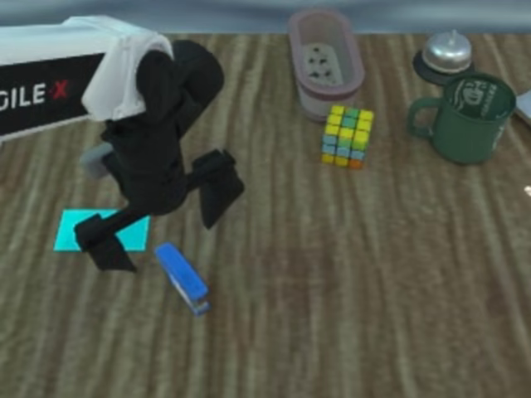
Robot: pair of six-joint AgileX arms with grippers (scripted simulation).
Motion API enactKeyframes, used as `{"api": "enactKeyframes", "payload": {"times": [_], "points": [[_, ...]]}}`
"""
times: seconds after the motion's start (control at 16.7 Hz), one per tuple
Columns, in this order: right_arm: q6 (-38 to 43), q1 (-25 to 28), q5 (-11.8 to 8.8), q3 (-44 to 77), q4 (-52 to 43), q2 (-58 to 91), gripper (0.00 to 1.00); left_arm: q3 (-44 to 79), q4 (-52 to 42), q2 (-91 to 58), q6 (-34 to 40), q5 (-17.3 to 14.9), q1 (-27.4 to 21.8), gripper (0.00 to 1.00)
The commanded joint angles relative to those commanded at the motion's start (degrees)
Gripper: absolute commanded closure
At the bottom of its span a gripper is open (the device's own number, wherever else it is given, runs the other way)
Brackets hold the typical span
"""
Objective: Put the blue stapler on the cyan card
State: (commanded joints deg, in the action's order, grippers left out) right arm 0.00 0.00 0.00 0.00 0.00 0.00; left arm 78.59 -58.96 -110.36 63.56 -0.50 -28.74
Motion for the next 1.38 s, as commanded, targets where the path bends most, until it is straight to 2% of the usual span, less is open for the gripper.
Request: {"api": "enactKeyframes", "payload": {"times": [0.36,0.66,1.38], "points": [[0.00,0.00,0.00,0.00,0.00,0.00,0.00,-8.27,13.75,-5.29,0.09,-0.03,-0.13,0.00],[0.00,0.00,0.00,0.00,0.00,0.00,0.00,-8.94,14.72,-5.72,0.11,-0.04,-0.15,0.00],[0.00,0.00,0.00,0.00,0.00,0.00,0.00,-8.94,14.72,-5.72,0.11,-0.04,-0.15,0.90]]}}
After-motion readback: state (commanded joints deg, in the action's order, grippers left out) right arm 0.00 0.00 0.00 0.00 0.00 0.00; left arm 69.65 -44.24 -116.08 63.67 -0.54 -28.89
